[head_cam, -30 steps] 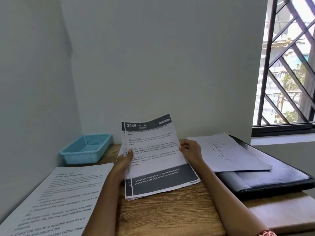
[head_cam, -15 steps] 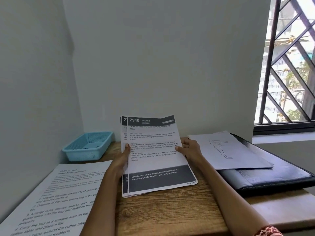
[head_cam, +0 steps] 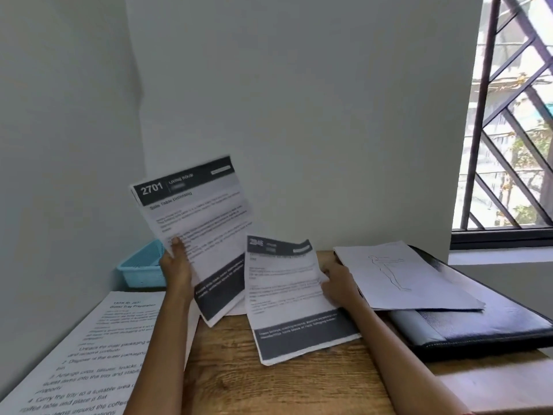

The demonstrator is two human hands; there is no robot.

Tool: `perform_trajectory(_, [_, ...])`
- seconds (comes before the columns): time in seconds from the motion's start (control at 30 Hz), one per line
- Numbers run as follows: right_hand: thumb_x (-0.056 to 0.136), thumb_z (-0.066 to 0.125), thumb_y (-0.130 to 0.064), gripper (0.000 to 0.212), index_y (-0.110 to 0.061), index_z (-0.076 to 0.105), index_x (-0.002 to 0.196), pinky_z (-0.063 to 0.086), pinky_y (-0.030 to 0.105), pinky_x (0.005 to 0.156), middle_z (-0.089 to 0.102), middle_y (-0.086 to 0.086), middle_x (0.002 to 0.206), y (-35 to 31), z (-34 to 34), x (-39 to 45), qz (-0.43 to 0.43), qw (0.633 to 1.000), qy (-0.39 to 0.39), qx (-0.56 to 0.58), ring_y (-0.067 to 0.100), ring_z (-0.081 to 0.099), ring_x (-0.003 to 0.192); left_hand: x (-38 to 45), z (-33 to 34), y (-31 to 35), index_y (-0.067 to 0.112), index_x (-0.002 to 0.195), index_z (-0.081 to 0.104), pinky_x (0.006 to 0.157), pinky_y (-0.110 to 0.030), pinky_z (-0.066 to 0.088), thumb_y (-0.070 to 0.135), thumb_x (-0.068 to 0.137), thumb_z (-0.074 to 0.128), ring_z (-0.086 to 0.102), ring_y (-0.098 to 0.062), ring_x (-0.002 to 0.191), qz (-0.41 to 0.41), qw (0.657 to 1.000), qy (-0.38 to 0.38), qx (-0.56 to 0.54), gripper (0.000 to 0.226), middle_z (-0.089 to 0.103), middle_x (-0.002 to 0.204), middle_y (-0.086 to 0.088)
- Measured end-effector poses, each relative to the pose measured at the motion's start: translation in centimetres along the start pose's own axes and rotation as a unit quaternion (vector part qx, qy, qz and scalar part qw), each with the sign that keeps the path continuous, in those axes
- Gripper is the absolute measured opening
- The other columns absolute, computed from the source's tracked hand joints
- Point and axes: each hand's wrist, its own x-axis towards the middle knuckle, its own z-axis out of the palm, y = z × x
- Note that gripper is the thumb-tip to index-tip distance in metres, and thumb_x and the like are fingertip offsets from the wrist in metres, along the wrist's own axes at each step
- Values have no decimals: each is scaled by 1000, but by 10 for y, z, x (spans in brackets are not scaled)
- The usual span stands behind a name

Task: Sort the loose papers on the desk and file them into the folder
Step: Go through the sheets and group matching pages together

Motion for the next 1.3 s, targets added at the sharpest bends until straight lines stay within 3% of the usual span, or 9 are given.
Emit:
perform_trajectory(0.13, [82,51,5,42,-5,53,122,45,26,74,63,13,116,2,4,4,-24,1000,-4,-13,28,60,101,11,-8,31,7,128,49,87,-29,44,38,98,41,53,-20,99,31,999,5,-10,44,56,115,-7])
perform_trajectory(0.33, [83,50,5,45,-13,52,124,38,21,84,52,5,131,2,7,2,-17,997,-27,-66,21,50,115,18,-15,61,10,131,47,90,-33,46,38,98,42,57,-24,108,13,999,-14,-36,44,57,122,-7])
perform_trajectory(0.43, [83,54,3,43,-14,54,122,38,20,85,52,2,130,4,7,3,-23,996,-37,-77,19,50,116,10,-14,57,11,133,43,87,-31,45,38,98,41,58,-16,88,-12,998,-33,-44,44,54,113,-3])
perform_trajectory(0.6, [88,66,-23,16,-8,68,93,37,3,66,67,3,95,-13,2,3,-39,991,43,117,11,57,84,0,-11,28,7,137,40,89,-38,45,38,97,44,55,-25,107,-85,993,-60,-61,51,54,125,-8])
perform_trajectory(0.7, [93,57,-37,36,-3,68,94,50,15,64,70,14,91,-33,-6,-5,2,936,-1,351,15,62,74,-10,-8,5,6,136,43,88,-38,45,36,97,43,55,-25,106,-133,986,-90,-52,49,53,131,-14])
perform_trajectory(0.77, [94,51,-42,44,-2,67,102,53,20,62,70,13,91,-41,-11,-10,20,906,-32,422,16,64,73,-17,-7,-10,6,136,44,88,-37,44,35,97,43,55,-27,110,-150,982,-109,-47,49,53,131,-15])
perform_trajectory(0.9, [94,55,-34,35,-2,64,103,51,18,56,69,5,84,-46,-18,-11,23,883,-59,466,11,64,65,-26,-1,-19,6,135,45,93,-39,44,33,97,43,53,-29,118,-160,976,-140,-41,46,55,126,-13])
perform_trajectory(1.07, [85,69,-18,32,6,63,106,55,22,60,70,11,90,-44,-15,-10,20,876,-66,478,15,66,70,-28,-3,-24,9,133,46,100,-43,42,31,98,43,55,-26,114,-151,972,-177,-27,42,55,131,-14])
perform_trajectory(1.3, [80,73,-8,22,2,64,98,53,19,58,69,8,82,-45,-17,-13,13,876,-35,480,11,66,65,-28,-3,-25,8,137,44,91,-38,45,33,97,43,55,-25,115,-152,974,-168,-13,47,55,131,-13])
